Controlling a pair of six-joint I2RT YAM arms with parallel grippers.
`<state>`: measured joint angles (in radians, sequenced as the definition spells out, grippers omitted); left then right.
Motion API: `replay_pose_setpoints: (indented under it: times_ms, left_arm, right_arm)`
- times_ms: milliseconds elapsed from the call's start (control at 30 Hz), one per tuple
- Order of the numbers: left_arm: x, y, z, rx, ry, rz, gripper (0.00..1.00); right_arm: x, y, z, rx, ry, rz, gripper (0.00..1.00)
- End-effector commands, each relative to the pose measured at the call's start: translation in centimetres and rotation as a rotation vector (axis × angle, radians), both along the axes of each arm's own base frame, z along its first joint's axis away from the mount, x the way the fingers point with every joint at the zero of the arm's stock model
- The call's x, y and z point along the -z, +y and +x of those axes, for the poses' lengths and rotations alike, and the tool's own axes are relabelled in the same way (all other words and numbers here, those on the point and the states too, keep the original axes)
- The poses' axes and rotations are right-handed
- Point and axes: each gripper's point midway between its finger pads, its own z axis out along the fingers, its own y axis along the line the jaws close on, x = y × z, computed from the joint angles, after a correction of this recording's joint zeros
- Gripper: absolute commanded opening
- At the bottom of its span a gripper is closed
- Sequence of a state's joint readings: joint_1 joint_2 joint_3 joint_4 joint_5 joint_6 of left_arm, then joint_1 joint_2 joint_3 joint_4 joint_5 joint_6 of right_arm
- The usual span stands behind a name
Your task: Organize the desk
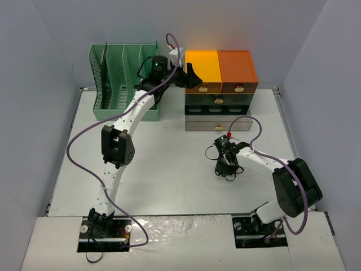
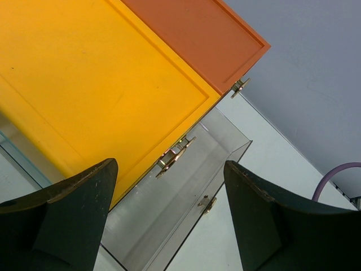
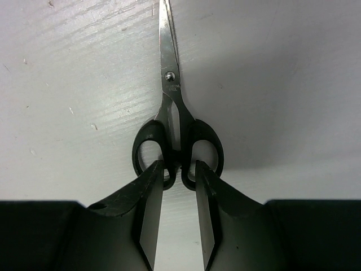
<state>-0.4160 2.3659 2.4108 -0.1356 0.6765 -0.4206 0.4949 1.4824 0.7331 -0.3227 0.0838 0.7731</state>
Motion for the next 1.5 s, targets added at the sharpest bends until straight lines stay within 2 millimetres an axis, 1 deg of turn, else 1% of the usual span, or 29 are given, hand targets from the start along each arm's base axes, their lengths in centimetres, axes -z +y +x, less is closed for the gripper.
replay_pose_setpoints:
  times_ms: [0, 33, 100, 167, 267, 333, 400, 500, 533, 633, 700, 833, 900, 933, 1000, 1067, 1133, 1200, 1233, 1267, 1367, 1433, 1467]
  left_arm:
    - [-3.4, 1.5, -1.4, -0.013, -0.029, 0.002, 0.73]
    - [-3.4, 1.5, -1.4, -0.012, -0.029, 0.004, 0.73]
    - [-3.4, 1.5, -1.5, -0.012, -0.029, 0.006, 0.73]
    - [-3.5, 1.6, -1.5, -0.012, -0.031, 0.007, 0.73]
    - [-3.6, 1.6, -1.6, -0.012, -0.033, 0.007, 0.73]
    - [-3.7, 1.6, -1.6, -0.012, -0.035, 0.009, 0.73]
    - [-3.6, 1.7, -1.7, -0.011, -0.034, 0.014, 0.73]
    - [-3.4, 1.8, -1.7, -0.013, -0.03, 0.017, 0.73]
    - [-3.3, 1.7, -1.7, -0.011, -0.028, 0.018, 0.73]
    - [-3.3, 1.7, -1.7, -0.013, -0.026, 0.014, 0.73]
    - [-3.4, 1.7, -1.7, -0.014, -0.026, 0.011, 0.73]
    - [-3.3, 1.7, -1.6, -0.016, -0.025, 0.013, 0.73]
    - [-3.2, 1.7, -1.5, -0.016, -0.024, 0.015, 0.73]
    - [-3.2, 1.7, -1.5, -0.016, -0.024, 0.015, 0.73]
    - [-3.0, 1.6, -1.5, -0.016, -0.02, 0.015, 0.73]
    - [-2.9, 1.6, -1.5, -0.017, -0.019, 0.014, 0.73]
    - [-2.8, 1.5, -1.5, -0.013, -0.016, 0.012, 0.73]
    - [-3.1, 1.5, -1.6, -0.011, -0.02, 0.01, 0.73]
    - [-3.0, 1.5, -1.6, -0.011, -0.02, 0.011, 0.73]
    - [-3.2, 1.6, -1.6, -0.012, -0.023, 0.011, 0.73]
    - [-3.2, 1.6, -1.8, -0.008, -0.022, 0.013, 0.73]
    - [-3.1, 1.6, -1.9, -0.006, -0.02, 0.013, 0.73]
    - [-3.0, 1.6, -1.8, -0.007, -0.019, 0.014, 0.73]
  right_arm:
    - [2.6, -1.0, -1.7, 0.019, 0.02, -0.069, 0.19]
    - [2.8, -1.0, -1.7, 0.017, 0.018, -0.072, 0.17]
    - [3.4, -1.0, -2.1, 0.016, 0.02, -0.078, 0.11]
    - [3.6, -1.0, -2.3, 0.018, 0.013, -0.083, 0.02]
    - [3.4, -0.6, -2.3, 0.022, 0.003, -0.072, 0.0]
    - [2.2, 0.0, -1.7, 0.024, -0.035, -0.053, 0.0]
    - [0.4, 0.9, -0.6, 0.027, -0.094, -0.025, 0.0]
    - [-3.4, 2.3, 1.2, 0.028, -0.201, 0.021, 0.0]
    - [-4.8, 2.5, 1.7, 0.03, -0.231, 0.028, 0.0]
    - [-9.8, 3.2, 3.8, 0.047, -0.344, 0.048, 0.0]
    - [-12.4, 3.6, 4.5, 0.058, -0.399, 0.064, 0.0]
    - [-16.5, 4.7, 5.9, 0.067, -0.474, 0.121, 0.0]
    - [-18.5, 4.7, 7.1, 0.086, -0.526, 0.125, 0.0]
    - [-18.5, 4.5, 7.3, 0.094, -0.532, 0.112, 0.0]
    - [-20.1, 4.8, 9.0, 0.12, -0.579, 0.113, 0.0]
    - [-21.3, 5.0, 10.4, 0.16, -0.625, 0.137, 0.0]
    - [-22.3, 5.5, 11.8, 0.223, -0.669, 0.218, 0.0]
    - [-23.6, 5.9, 13.3, 0.285, -0.728, 0.316, 0.0]
    - [-23.9, 6.0, 13.8, 0.331, -0.746, 0.36, 0.0]
    - [-24.7, 6.0, 14.5, 0.358, -0.782, 0.396, 0.0]
    - [-26.5, 5.3, 16.7, 0.451, -0.863, 0.485, 0.0]
    - [-27.2, 4.2, 18.5, 0.524, -0.898, 0.545, 0.0]
    - [-27.6, 3.9, 19.4, 0.564, -0.909, 0.593, 0.0]
